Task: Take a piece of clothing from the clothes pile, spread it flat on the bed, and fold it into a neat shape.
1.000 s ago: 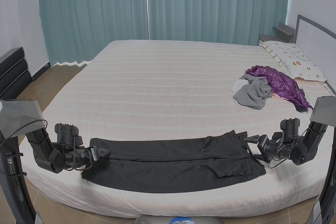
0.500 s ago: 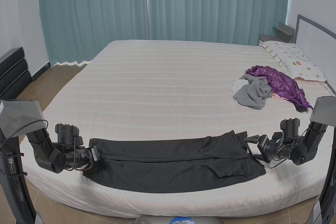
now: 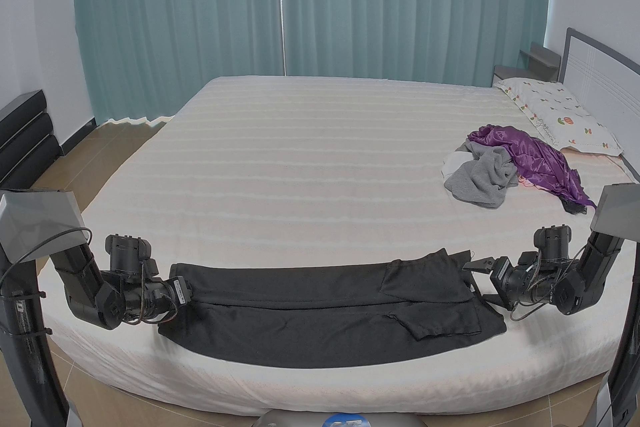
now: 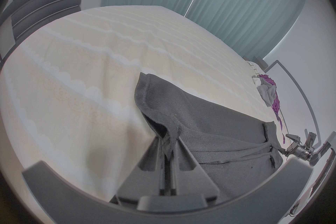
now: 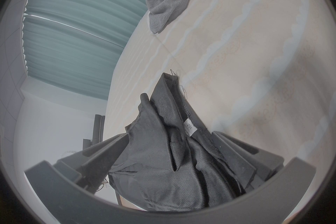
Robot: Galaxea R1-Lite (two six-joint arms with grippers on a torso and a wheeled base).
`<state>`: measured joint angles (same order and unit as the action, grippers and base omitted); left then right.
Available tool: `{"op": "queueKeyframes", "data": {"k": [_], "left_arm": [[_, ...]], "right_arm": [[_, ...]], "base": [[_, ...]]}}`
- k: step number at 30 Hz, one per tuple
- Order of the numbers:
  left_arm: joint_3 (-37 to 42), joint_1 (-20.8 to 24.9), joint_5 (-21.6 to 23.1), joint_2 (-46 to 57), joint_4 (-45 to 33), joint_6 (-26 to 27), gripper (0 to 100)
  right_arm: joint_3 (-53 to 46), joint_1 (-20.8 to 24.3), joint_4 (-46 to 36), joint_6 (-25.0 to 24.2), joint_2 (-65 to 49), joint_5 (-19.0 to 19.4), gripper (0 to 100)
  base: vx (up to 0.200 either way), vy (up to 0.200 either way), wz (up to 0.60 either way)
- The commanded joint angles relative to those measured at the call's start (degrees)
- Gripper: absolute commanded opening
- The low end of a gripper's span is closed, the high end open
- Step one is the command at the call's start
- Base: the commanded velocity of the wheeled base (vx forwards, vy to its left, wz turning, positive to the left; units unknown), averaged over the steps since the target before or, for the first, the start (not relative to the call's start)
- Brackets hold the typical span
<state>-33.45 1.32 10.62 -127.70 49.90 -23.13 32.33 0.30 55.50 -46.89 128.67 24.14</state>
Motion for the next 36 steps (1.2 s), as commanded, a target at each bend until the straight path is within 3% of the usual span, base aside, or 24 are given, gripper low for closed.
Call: {"op": "queueKeyframes", "data": {"k": [1,6,14,36], "left_arm": [[-0.04,0.0,0.02,-0.01,0.03,-0.08,0],[-0.3,0.0,0.1,-0.1,0.03,-0.34,0],[-2.41,0.35,0.02,0.26,0.11,-7.37,0],[-2.58,0.44,0.02,-0.1,0.11,-7.2,0]], "right_arm": [[-0.07,-0.04,0.04,0.04,0.09,0.03,100],[-0.16,0.05,0.22,-0.05,0.09,0.03,100],[-0.16,0.05,0.31,-0.05,0.18,0.03,100],[-0.16,0.13,0.48,0.04,0.26,-0.06,100]], "base": [[-0.2,0.0,0.0],[-0.16,0.0,0.0],[0.0,0.0,0.0],[0.0,0.0,0.0]]}}
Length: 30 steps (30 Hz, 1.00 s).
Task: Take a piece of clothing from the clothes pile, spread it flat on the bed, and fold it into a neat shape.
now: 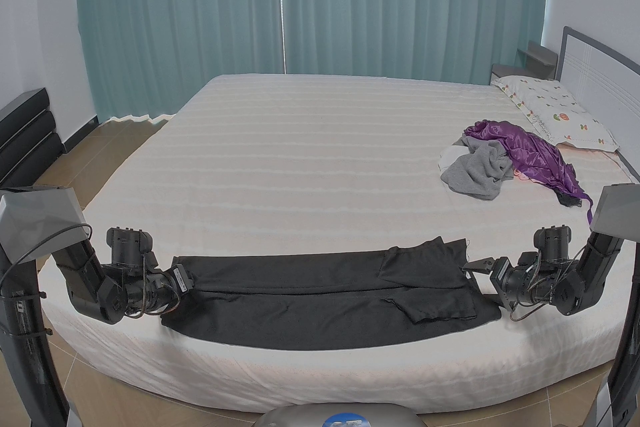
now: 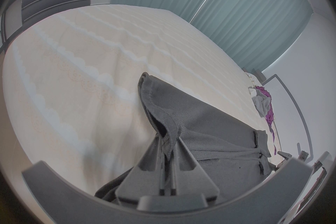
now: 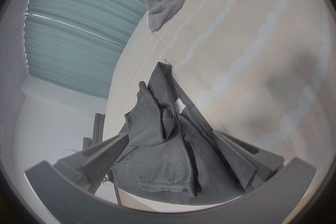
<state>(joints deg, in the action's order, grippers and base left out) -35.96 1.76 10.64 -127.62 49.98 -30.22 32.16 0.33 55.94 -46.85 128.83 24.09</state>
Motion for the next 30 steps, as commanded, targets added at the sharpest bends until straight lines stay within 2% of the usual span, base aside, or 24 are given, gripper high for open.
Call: {"op": "queueKeyframes", "data": {"k": [1,7,14,24,30], "left_arm": [[-0.07,0.0,-0.01,-0.17,0.12,-0.28,0],[0.45,0.0,-0.01,-0.61,3.46,-0.37,0],[0.54,0.53,-0.01,-0.61,3.72,-0.45,0],[0.81,1.06,-0.62,0.53,3.81,-0.63,0],[0.89,2.46,-0.71,3.7,3.72,-4.5,0]], "right_arm": [[0.01,0.11,-0.13,0.0,0.11,-0.01,100],[0.01,0.11,0.04,0.0,0.11,-0.01,100],[0.01,0.11,0.04,0.0,0.11,-0.01,100],[0.01,0.11,0.04,0.09,0.19,-0.01,100],[0.01,0.11,0.04,0.09,0.19,-0.01,100]], "base": [[0.0,0.0,0.0],[0.0,0.0,0.0],[0.0,0.0,0.0],[0.0,-0.2,0.0],[0.0,-0.2,0.0]]}}
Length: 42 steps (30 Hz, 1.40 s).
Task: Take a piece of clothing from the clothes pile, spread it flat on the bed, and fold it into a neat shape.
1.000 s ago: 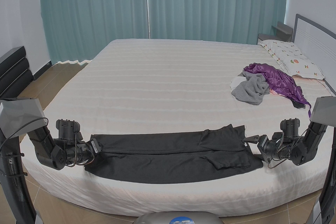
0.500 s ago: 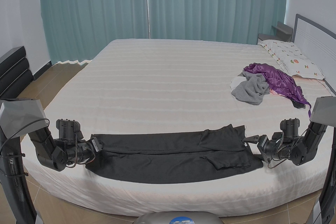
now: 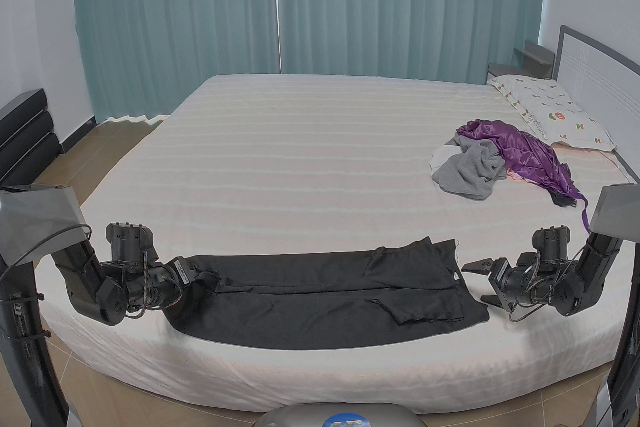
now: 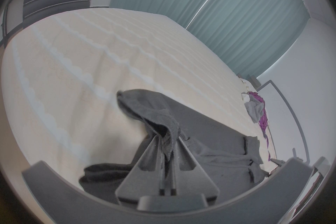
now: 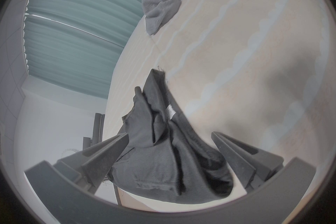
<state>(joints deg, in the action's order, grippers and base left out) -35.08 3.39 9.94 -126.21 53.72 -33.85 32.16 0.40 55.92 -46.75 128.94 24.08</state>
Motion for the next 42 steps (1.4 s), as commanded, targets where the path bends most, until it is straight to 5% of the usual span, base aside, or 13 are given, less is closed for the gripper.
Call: {"op": "queueKeyframes", "data": {"k": [1,19,42], "left_arm": [[0.02,0.83,0.0,2.28,-0.02,-0.86,0],[-0.69,5.31,-0.62,9.58,-0.81,-3.94,0],[-11.85,19.81,-9.06,2.11,-7.67,-3.85,0]], "right_arm": [[0.01,0.04,0.07,-0.01,0.08,0.01,100],[0.1,0.04,0.07,-0.01,0.08,0.01,100],[0.1,0.04,-0.11,0.08,0.08,0.01,100]], "base": [[0.0,-0.2,0.0],[0.0,-0.2,0.0],[0.0,-0.191,0.0]]}}
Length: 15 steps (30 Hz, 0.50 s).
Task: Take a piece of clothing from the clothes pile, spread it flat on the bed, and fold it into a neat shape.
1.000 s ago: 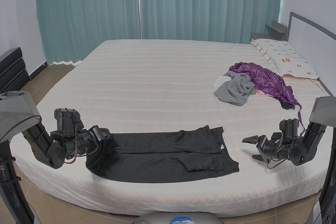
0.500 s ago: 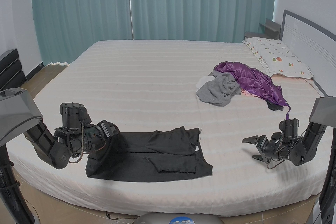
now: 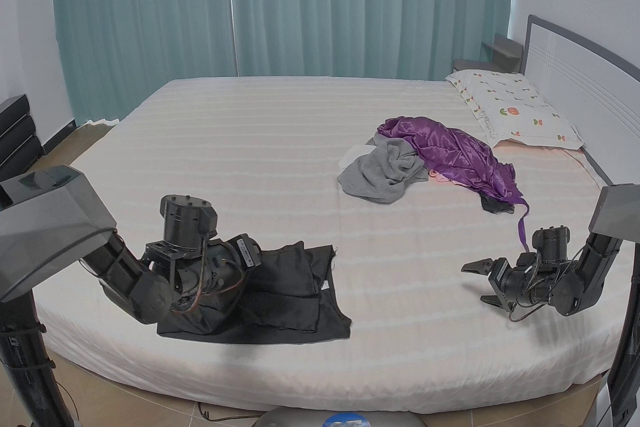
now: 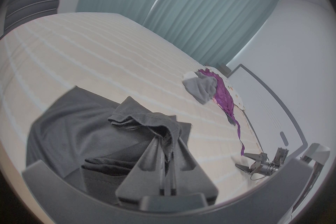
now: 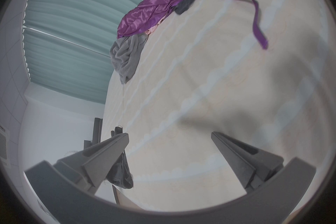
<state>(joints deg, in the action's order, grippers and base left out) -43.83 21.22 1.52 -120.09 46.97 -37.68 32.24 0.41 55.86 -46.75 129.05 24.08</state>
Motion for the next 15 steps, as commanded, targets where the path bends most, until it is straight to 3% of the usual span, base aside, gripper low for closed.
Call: {"op": "queueKeyframes", "data": {"k": [1,12,13,15], "left_arm": [[-4.51,2.42,-1.88,-5.59,-0.92,-0.02,0],[-11.81,4.44,-5.92,-10.25,-3.99,-0.02,0],[-12.07,4.7,-5.92,-10.43,-4.17,-0.02,100],[-12.16,5.41,-6.01,-10.87,-4.17,-0.02,100]], "right_arm": [[0.01,0.02,-0.05,0.08,-0.03,0.01,100],[0.01,0.02,-0.05,0.08,0.06,0.01,100],[0.01,0.02,-0.05,0.08,0.06,0.01,100],[0.01,0.02,-0.05,0.08,0.06,0.01,100]], "base": [[0.0,0.0,0.0],[0.0,0.0,0.0],[0.0,0.0,0.0],[0.0,0.0,0.0]]}}
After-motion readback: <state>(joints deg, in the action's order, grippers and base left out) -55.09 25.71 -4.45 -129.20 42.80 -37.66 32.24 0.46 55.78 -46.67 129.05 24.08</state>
